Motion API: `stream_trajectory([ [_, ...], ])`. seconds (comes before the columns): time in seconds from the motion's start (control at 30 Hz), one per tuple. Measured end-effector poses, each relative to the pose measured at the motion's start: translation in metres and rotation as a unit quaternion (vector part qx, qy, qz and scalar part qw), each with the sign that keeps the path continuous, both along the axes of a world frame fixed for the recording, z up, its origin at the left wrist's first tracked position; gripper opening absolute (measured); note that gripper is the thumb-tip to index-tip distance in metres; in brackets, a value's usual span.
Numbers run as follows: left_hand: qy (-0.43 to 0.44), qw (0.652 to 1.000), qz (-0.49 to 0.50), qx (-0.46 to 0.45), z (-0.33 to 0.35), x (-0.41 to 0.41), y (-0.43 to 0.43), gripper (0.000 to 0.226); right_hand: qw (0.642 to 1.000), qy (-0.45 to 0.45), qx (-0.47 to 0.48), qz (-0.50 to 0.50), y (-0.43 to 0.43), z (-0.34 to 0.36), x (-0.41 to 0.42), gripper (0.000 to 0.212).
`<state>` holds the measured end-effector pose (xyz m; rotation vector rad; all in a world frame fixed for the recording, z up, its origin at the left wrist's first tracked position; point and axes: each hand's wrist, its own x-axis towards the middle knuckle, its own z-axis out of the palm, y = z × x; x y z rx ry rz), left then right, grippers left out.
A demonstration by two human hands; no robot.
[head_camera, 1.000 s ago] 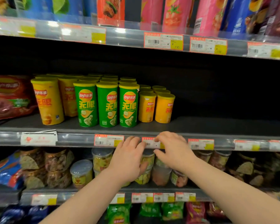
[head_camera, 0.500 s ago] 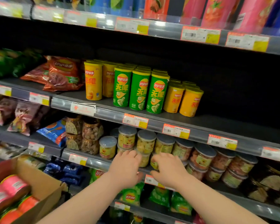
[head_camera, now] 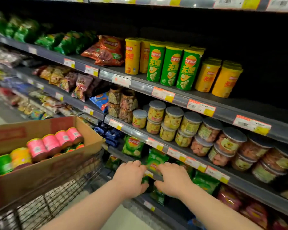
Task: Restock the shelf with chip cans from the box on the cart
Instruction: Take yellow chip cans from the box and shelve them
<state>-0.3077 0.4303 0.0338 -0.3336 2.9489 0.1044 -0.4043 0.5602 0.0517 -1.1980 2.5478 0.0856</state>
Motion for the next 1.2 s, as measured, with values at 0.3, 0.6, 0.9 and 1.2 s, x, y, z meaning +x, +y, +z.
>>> stream_trajectory([
  [0.3,-0.014,0.993,0.114,0.017,-0.027,0.079,-0.022,0.048,0.997,-0.039,-0.006,0.071,-0.028,-0.024,0.049,0.047],
  [0.6,-0.005,0.986,0.160,0.042,-0.037,0.115,-0.092,0.047,0.994,-0.044,0.006,0.102,-0.106,-0.035,0.068,0.047],
  [0.9,-0.012,0.972,0.230,0.050,-0.041,0.185,-0.225,0.052,0.985,-0.042,0.030,0.165,-0.258,-0.042,0.119,0.052],
  [1.2,0.014,0.945,0.319,0.066,-0.039,0.262,-0.328,0.055,0.970,-0.042,0.036,0.237,-0.379,-0.048,0.182,0.050],
])
